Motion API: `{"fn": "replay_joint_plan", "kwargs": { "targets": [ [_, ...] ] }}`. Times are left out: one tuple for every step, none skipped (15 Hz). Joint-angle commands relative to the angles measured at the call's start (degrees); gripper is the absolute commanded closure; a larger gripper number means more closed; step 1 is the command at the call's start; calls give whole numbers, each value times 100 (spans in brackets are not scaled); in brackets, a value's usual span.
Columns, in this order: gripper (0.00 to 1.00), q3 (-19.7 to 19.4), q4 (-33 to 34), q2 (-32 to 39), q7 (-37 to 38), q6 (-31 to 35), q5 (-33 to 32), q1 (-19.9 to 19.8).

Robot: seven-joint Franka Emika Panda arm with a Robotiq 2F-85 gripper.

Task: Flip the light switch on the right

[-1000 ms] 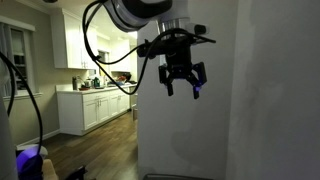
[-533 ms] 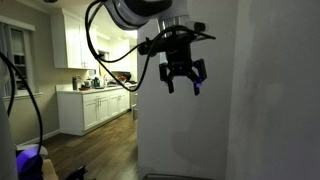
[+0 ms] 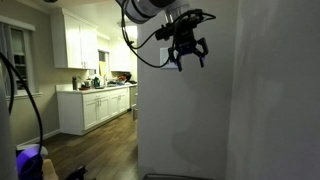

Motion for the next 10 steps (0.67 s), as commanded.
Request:
{"fn": "replay_joint_plan", "kwargs": {
  "targets": [
    [33, 74, 499, 450, -316, 183, 171, 80],
    [40, 92, 589, 525, -338, 193, 203, 95],
    [46, 113, 662, 578, -357, 191, 238, 100],
    [53, 131, 732, 626, -426, 184, 311, 119],
    [59, 145, 789, 657, -515, 185, 406, 147],
    [66, 165, 838, 672, -635, 172, 512, 189],
    [72, 180, 874, 679, -752, 165, 613, 227],
    [79, 201, 907, 669, -901, 152, 724, 268],
    [85, 219, 922, 643, -1049, 138, 860, 325],
    [91, 242, 912, 598, -1215, 134, 993, 383]
  ]
}}
